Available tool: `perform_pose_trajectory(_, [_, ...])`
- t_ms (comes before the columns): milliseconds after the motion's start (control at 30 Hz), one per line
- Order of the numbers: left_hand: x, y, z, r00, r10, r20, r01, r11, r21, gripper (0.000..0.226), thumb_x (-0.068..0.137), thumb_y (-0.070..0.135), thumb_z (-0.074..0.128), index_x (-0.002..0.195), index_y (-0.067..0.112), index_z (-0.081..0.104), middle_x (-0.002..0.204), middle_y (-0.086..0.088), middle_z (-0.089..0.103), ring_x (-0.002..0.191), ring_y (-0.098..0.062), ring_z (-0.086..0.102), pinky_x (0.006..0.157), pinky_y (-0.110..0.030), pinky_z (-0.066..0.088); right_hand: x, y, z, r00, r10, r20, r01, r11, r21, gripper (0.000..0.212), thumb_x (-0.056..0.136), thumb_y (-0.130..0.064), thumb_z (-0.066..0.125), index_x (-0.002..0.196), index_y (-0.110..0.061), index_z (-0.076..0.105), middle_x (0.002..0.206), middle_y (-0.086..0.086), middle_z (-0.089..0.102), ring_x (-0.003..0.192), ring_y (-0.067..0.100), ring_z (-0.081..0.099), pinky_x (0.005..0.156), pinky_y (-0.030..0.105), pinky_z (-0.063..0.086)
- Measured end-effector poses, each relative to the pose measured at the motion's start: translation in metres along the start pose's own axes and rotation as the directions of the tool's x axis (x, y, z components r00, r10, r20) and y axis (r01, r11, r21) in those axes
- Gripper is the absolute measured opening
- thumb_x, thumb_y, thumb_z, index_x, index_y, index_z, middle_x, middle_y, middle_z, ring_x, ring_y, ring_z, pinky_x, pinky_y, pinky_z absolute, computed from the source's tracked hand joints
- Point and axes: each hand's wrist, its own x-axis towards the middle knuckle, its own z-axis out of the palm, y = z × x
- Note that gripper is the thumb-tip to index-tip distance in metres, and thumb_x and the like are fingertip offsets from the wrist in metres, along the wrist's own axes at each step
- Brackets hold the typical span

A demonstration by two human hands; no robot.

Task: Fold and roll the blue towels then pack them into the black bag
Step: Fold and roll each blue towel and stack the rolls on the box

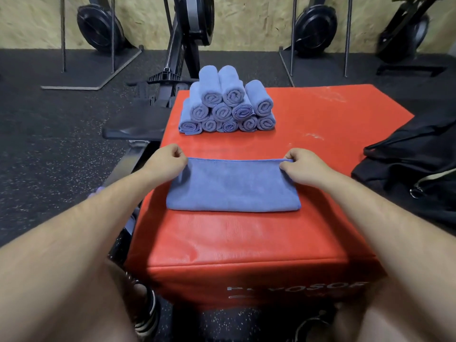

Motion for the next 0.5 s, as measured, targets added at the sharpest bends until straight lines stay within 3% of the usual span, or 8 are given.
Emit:
perform_pose_trajectory(133, [0.009,-0.006,0.007,0.999,-0.013,-0.031,0.013,1.000,0.022,0.008,0.089,0.019,0.053,0.083,0.015,0.056,0.071,0.003,0.062,0.065,-0.019,0.056,0.059,-0.031,0.040,0.006,0.000,0.010,0.998,0.015,-0.062,-0.020,0.997,-0.076,0.013,0.091,-0.027,0.055,0.086,-0.015,0.057,0.091,0.008,0.067,0.088,0.030,0.061,0.074,0.037,0.046])
perform_pose_trajectory(367, [0.015,-0.011,0.022,0.994,0.050,-0.100,-0.041,0.996,0.082,0.009,0.094,0.019,0.059,0.102,0.015,0.061,0.092,-0.004,0.060,0.091,-0.030,0.058,0.074,-0.032,0.038,0.009,-0.011,0.022,0.989,0.024,-0.144,-0.060,0.965,-0.255,0.022,0.097,-0.026,0.051,0.105,-0.005,0.053,0.113,0.023,0.064,0.104,0.041,0.061,0.076,0.039,0.043])
perform_pose_trajectory(433, [0.008,-0.006,0.027,0.972,0.132,-0.193,-0.080,0.964,0.255,0.024,0.092,0.022,0.061,0.114,0.012,0.059,0.105,-0.014,0.057,0.099,-0.038,0.057,0.081,-0.041,0.045,0.001,-0.024,0.022,0.979,0.034,-0.201,-0.106,0.928,-0.358,0.031,0.097,-0.027,0.053,0.118,-0.006,0.048,0.119,0.020,0.059,0.109,0.041,0.060,0.081,0.042,0.046])
perform_pose_trajectory(500, [-0.002,0.008,0.035,0.928,0.275,-0.253,-0.151,0.895,0.419,0.027,0.089,0.025,0.060,0.113,0.012,0.062,0.112,-0.016,0.057,0.102,-0.039,0.056,0.083,-0.047,0.045,-0.010,-0.042,0.026,0.943,-0.111,-0.315,-0.078,0.844,-0.530,0.034,0.094,-0.027,0.055,0.121,-0.008,0.049,0.120,0.017,0.055,0.109,0.038,0.058,0.085,0.044,0.045])
